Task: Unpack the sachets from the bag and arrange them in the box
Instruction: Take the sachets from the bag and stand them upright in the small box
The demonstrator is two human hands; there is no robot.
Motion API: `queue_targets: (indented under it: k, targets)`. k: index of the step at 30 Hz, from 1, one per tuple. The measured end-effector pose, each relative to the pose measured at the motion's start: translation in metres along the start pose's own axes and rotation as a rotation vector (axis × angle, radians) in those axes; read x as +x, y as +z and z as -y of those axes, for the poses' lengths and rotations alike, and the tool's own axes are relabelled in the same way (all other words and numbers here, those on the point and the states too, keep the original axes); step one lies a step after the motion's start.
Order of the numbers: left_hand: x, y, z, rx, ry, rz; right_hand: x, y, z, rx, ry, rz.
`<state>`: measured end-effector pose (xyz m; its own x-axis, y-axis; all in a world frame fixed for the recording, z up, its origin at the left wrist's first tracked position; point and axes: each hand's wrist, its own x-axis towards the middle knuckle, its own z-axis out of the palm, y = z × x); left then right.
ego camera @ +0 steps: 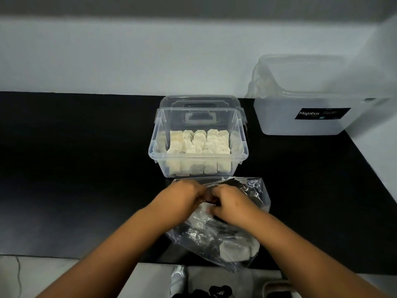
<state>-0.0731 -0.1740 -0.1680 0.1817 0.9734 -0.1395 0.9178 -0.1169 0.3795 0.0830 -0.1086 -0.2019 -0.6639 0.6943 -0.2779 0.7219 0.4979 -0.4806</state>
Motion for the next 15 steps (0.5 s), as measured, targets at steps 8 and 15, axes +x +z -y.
queue_targets:
  k: [8,15]
  targets:
    - [-0.004,0.020,0.013,0.120,-0.055,0.059,-0.002,0.005,-0.001,0.017,0.086,-0.012]
    - [0.000,0.021,0.012,0.070,-0.054,-0.005,-0.008,-0.005,-0.009,0.061,0.138,-0.034]
